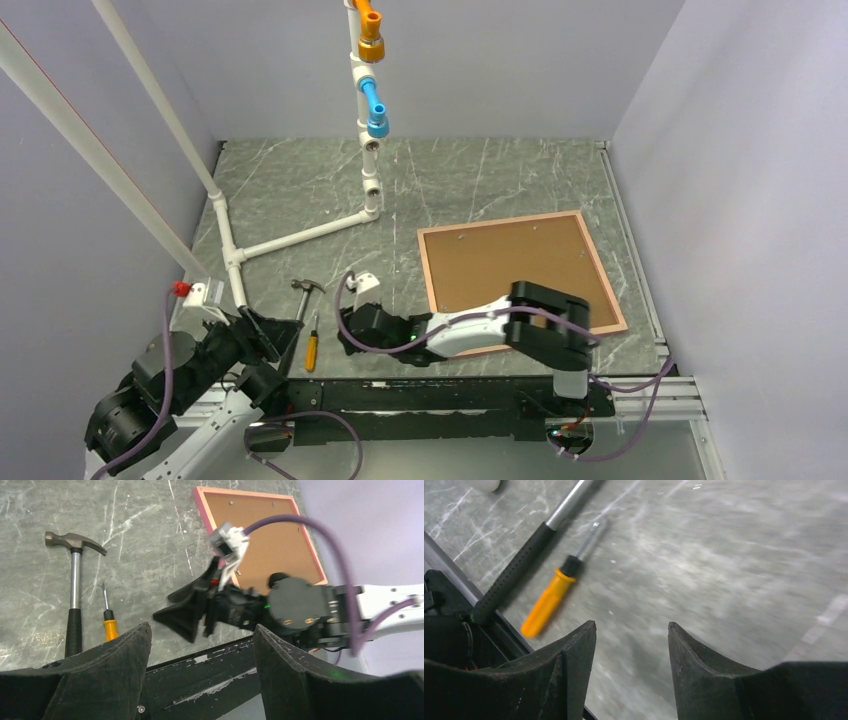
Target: Take the photo out of the frame
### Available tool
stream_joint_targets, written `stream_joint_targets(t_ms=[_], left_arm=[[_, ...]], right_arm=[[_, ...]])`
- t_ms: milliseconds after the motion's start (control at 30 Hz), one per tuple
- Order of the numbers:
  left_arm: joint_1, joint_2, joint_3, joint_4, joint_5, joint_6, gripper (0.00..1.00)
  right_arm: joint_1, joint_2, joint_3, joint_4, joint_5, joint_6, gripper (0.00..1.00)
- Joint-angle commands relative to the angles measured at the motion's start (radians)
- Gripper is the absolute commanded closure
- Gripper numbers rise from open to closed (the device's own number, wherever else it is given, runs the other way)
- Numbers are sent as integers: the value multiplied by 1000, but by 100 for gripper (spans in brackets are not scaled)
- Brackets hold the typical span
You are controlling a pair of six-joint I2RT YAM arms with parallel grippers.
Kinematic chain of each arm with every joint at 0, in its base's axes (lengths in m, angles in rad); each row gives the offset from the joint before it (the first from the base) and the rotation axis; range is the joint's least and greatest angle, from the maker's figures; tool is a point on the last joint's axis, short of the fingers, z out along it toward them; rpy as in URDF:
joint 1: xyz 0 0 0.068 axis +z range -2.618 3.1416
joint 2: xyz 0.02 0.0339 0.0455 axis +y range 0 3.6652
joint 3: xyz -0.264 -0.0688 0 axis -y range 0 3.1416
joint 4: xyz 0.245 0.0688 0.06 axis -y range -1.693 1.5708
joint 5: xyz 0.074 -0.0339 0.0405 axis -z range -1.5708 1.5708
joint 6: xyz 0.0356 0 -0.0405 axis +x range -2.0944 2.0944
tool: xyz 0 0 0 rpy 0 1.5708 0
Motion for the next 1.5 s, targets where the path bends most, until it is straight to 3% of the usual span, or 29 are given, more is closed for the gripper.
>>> stream_joint_targets(t_ms=[0, 300, 467, 567, 700, 867, 1033, 1233, 1467], left_arm=[[4, 31, -52, 76, 47, 3, 23], [4, 290, -297, 466, 362, 52, 25], [-24, 503, -401, 760, 475, 12, 30], [-140, 615, -417, 872, 382, -7, 29], [-338, 823, -326, 891, 175, 29, 29], [-557, 1010, -231, 1025, -15, 202, 27], [-708, 1253, -60, 1008, -161, 435, 21], [-766, 1538, 141, 945, -231, 590, 25], [-766, 1689, 224, 963, -213, 608, 25]], right_arm=[[-36, -223, -84, -120, 76, -50, 42], [-162, -607, -318, -456, 217, 11, 33], [-342, -827, -435, -533, 128, 57, 25], [-426, -932, -464, -568, 81, 54, 19], [-474, -986, -438, -670, 118, 52, 8], [-584, -1033, -372, -795, 116, 45, 4], [-650, -1139, -327, -859, 115, 3, 4], [-663, -1253, -303, -944, 194, 7, 5], [-668, -1360, -301, -1050, 287, 67, 7]])
